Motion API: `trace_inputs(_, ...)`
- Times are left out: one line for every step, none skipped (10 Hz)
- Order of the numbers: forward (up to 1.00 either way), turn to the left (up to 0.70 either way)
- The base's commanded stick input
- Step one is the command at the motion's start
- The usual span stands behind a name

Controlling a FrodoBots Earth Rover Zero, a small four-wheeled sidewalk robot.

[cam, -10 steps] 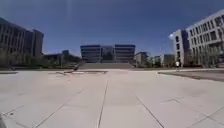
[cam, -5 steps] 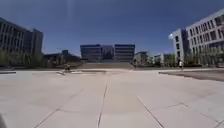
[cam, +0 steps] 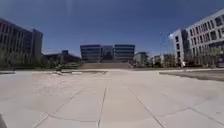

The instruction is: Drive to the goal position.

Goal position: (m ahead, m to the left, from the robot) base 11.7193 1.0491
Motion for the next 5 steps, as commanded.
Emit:
trace_inputs(0.43,0.0)
trace_inputs(0.43,0.0)
trace_inputs(0.43,0.0)
trace_inputs(0.43,0.0)
trace_inputs(0.43,0.0)
